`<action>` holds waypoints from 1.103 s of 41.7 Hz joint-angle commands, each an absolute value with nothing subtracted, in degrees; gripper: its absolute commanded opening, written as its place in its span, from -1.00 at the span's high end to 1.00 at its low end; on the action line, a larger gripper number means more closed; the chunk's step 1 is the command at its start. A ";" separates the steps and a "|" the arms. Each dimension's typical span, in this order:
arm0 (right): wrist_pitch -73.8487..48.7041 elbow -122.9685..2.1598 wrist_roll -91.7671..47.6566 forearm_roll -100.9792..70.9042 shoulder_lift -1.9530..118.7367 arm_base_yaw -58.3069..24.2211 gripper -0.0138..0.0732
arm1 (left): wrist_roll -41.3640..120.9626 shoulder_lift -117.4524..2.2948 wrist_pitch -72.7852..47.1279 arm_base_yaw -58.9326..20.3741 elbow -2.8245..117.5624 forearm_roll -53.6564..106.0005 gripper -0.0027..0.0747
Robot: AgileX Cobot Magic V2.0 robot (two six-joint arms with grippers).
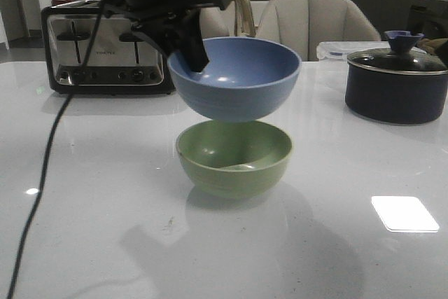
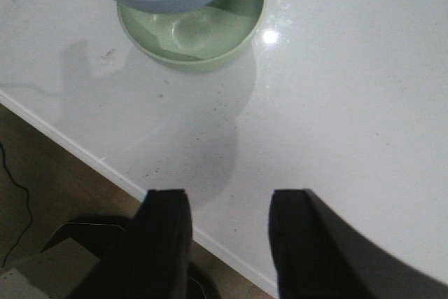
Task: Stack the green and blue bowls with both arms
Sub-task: 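Lift the blue bowl and carry it above the green bowl, then lower the blue bowl into the green bowl and open the left gripper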
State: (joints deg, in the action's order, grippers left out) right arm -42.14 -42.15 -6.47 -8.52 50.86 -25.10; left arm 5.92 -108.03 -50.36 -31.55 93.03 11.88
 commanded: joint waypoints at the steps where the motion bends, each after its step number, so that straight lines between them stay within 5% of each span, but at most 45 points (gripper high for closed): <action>1: -39.20 -43.77 -6.93 -8.45 50.03 -25.04 -0.24 | 6.05 -106.81 -47.01 -32.56 94.92 12.83 0.67; 10: -39.20 -43.77 -6.93 -8.45 50.03 -25.04 -0.24 | 6.05 -109.91 -46.74 -32.68 94.92 13.25 0.61; 22: -39.20 -43.77 -6.93 -8.45 50.03 -25.04 -0.24 | 6.05 -111.18 -46.18 -32.68 94.92 14.04 -0.23; 46: -39.20 -43.77 -6.93 -8.45 50.03 -25.04 -0.24 | 7.34 -88.49 -48.92 -36.72 90.44 11.43 -0.20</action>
